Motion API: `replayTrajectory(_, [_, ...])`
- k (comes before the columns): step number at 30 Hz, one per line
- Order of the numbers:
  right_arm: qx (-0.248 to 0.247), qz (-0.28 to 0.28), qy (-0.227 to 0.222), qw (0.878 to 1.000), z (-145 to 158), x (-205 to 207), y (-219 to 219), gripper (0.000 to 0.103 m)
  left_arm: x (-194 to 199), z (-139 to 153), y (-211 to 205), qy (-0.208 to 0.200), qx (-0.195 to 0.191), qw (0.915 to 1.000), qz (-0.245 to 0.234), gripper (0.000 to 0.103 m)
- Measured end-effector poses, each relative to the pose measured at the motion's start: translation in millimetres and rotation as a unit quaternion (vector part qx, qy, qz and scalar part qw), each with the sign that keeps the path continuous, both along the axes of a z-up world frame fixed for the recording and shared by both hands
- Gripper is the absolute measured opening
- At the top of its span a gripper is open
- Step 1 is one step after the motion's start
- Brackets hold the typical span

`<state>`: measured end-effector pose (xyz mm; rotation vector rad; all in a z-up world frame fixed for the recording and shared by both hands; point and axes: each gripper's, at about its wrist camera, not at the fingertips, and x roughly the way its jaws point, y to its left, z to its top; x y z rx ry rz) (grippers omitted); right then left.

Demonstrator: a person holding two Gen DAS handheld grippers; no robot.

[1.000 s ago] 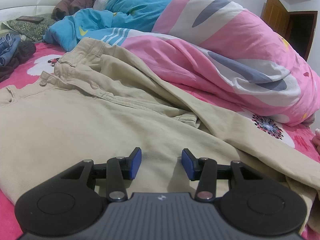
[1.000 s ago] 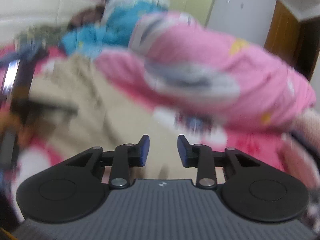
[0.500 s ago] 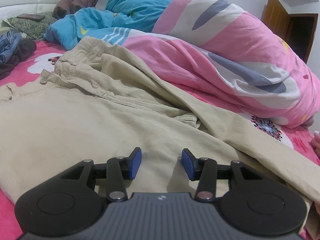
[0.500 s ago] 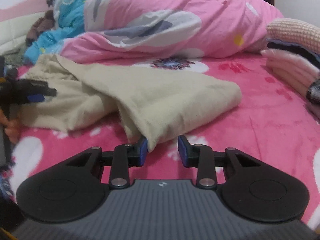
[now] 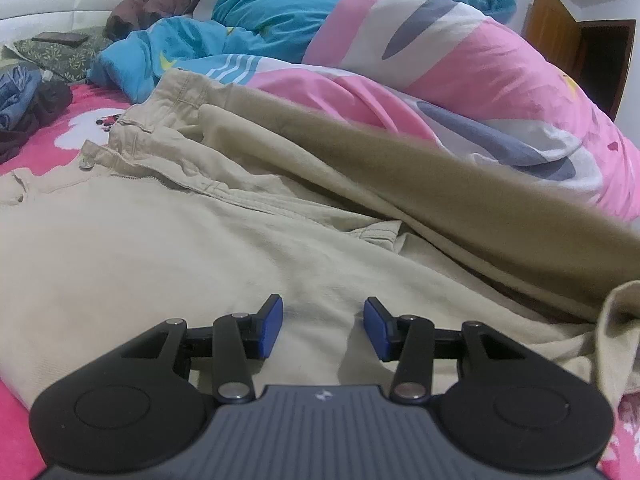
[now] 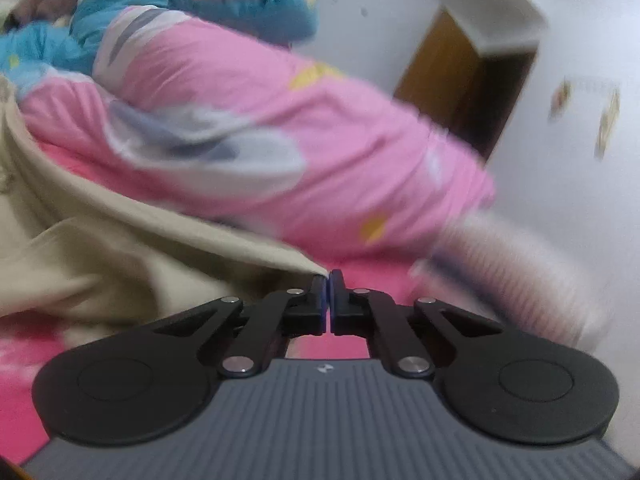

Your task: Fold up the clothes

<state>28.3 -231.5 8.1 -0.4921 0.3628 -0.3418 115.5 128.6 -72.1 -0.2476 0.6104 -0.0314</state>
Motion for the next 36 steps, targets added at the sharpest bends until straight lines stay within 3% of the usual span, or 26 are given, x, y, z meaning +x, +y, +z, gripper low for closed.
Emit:
replayTrajectory(3, [-0.085, 0.021, 0.001, 0.996, 28.3, 29.2, -4.4, 0.000, 0.7, -0.2, 0.8, 0.000, -0.002, 1.0000, 0.000, 0.046])
replayTrajectory(7, [-0.189, 0.040, -0.020, 0.981, 62.6, 62.4, 0.8, 0.000, 1.4, -0.7, 1.9, 0.000, -0.003, 1.0000, -0.001, 0.046])
replayTrajectory(10, [-0.223, 0.047, -0.030, 0.973, 88.6, 95.9, -1.7, 0.000, 2.0, -0.3, 4.0, 0.000, -0.007, 1.0000, -0.001, 0.046])
replayTrajectory(13, [-0.229, 0.047, -0.011, 0.972, 94.6, 136.6, -10.7, 0.000, 2.4, 0.0, 5.3, 0.001, -0.011, 0.9999, -0.003, 0.046])
replayTrajectory(17, [-0.189, 0.044, 0.037, 0.980, 74.9, 189.6, -29.8, 0.000, 2.6, 0.2, 6.2, 0.002, -0.012, 0.9999, -0.006, 0.046])
replayTrajectory(23, [-0.063, 0.009, 0.124, 0.990, 0.4, 252.2, -68.8, 0.000, 3.1, -1.0, 9.3, 0.002, -0.014, 0.9998, -0.012, 0.047])
replayTrajectory(28, [0.049, -0.038, 0.197, 0.978, -57.7, 278.0, -102.6, 0.002, 3.8, -1.7, 11.2, 0.000, -0.024, 0.9996, -0.017, 0.050])
replayTrajectory(30, [0.068, -0.044, 0.222, 0.972, -67.2, 274.9, -110.8, 0.003, 3.5, -1.8, 10.1, -0.002, -0.025, 0.9995, -0.019, 0.053])
replayTrajectory(31, [0.065, -0.039, 0.216, 0.974, -64.5, 267.8, -112.5, 0.010, 3.1, -1.7, 9.4, -0.003, -0.025, 0.9995, -0.021, 0.055])
replayTrajectory(34, [0.097, -0.031, 0.190, 0.976, -40.0, 230.9, -120.6, 0.049, 0.6, 0.0, 6.9, -0.010, -0.023, 0.9994, -0.024, 0.062])
replayTrajectory(36, [0.126, -0.004, 0.159, 0.979, -15.6, 195.2, -121.7, 0.052, -1.8, 1.7, 5.7, -0.015, -0.022, 0.9993, -0.025, 0.067])
